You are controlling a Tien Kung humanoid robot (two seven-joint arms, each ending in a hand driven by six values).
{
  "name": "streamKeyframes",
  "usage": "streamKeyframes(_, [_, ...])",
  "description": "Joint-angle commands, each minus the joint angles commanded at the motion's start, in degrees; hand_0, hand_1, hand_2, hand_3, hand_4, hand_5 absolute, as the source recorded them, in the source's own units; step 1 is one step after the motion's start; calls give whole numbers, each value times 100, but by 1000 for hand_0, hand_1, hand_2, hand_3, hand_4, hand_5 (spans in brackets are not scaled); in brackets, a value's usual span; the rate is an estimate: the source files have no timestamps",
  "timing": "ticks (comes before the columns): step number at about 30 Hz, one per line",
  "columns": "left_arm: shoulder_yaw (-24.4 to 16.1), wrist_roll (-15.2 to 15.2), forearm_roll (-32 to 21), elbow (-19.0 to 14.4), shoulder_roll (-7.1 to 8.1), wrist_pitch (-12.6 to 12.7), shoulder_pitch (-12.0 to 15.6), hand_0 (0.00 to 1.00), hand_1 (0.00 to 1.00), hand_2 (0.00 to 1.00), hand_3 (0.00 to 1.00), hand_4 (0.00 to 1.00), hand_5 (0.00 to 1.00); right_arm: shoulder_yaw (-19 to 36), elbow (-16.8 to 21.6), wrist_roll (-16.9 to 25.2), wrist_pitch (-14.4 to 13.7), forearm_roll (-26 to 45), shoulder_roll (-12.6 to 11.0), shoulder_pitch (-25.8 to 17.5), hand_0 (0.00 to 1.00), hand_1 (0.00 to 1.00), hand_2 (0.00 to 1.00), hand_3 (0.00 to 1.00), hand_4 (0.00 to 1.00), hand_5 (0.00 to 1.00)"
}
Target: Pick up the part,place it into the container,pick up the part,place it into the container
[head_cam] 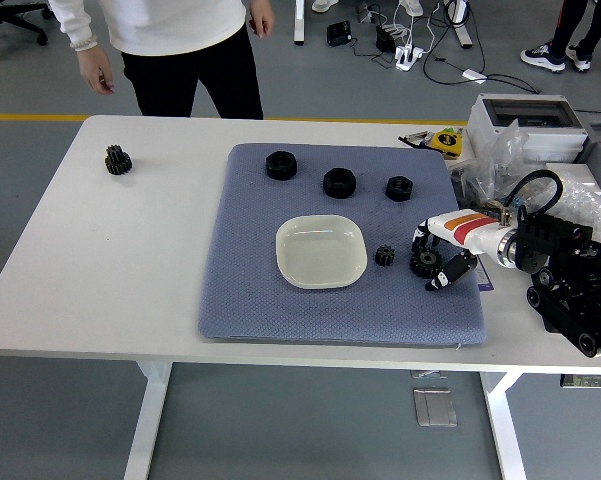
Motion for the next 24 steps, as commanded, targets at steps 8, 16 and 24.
streamKeyframes(8, [-20,10,34,-3,-5,7,-17,681,710,743,593,704,589,-103,-244,12,-200,147,49,16,433,505,550,515,738,188])
streamKeyframes(16, [-64,34,98,-6,-8,14,-20,681,710,742,592,703,589,-162,-343,16,-276,162,57,-3,442,470,520,498,666,164])
streamKeyframes(24, [-126,63,180,-7,-7,20,2,681,710,744,593,703,589,-189,-278,10,-198,185,49,-29,422,446,497,490,649,149])
